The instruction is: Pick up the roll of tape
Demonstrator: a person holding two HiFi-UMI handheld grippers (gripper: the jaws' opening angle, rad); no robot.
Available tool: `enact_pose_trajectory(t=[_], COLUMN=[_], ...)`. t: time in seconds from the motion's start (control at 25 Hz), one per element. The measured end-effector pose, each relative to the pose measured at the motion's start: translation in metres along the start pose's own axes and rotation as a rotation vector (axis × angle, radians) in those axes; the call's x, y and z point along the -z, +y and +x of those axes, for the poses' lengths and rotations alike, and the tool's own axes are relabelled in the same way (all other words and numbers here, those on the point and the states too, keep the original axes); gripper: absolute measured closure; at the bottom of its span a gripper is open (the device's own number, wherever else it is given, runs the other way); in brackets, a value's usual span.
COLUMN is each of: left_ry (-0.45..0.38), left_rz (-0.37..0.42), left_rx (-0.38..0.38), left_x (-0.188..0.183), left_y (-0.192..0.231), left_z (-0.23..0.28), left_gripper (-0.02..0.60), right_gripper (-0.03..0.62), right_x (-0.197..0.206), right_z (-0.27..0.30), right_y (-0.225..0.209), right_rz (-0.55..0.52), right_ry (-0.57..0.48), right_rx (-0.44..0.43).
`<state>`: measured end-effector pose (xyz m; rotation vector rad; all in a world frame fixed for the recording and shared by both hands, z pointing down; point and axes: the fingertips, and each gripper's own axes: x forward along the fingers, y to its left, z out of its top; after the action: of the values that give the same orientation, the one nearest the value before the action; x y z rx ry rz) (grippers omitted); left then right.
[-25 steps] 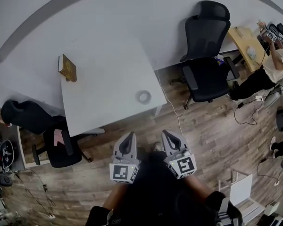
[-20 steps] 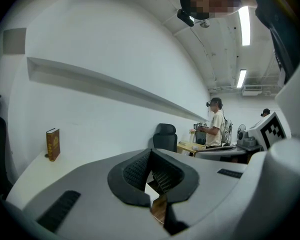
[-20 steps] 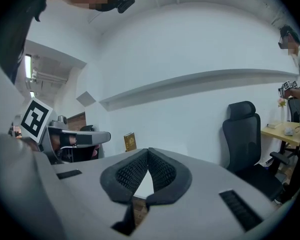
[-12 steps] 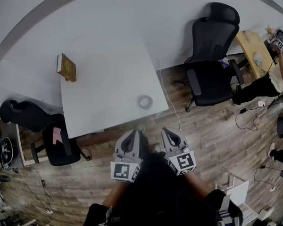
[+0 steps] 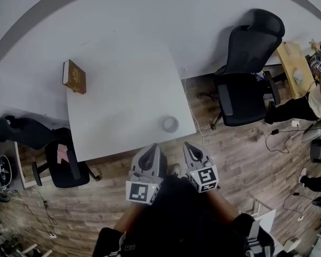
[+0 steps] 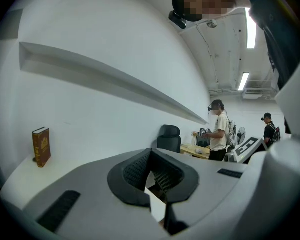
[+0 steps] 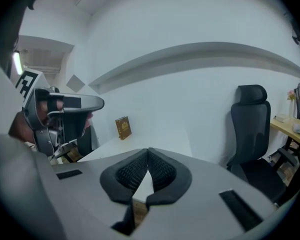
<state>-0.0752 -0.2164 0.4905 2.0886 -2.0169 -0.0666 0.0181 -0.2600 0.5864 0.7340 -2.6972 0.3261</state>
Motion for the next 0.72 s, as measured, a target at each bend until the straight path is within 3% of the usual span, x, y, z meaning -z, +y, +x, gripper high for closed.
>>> enact_pose_trajectory(t=[0.28, 0.72], left_ry=[0.025, 0.048], left_rz=[-0.028, -0.046], left_rx=[-0.004, -0.003], left_x=[0.004, 0.006], left_y=[0.025, 0.056], left_z=[0.025, 0.058], left_gripper=[0.565, 0.565], right_gripper=[0.580, 0.517], right_x=[0.038, 0.140], right_z=[0.051, 0.118], right_y=[-0.005, -0.011], right_rz=[-0.057, -0.298], right_ry=[0.183, 0.558], right_rx=[-0.066, -0.230])
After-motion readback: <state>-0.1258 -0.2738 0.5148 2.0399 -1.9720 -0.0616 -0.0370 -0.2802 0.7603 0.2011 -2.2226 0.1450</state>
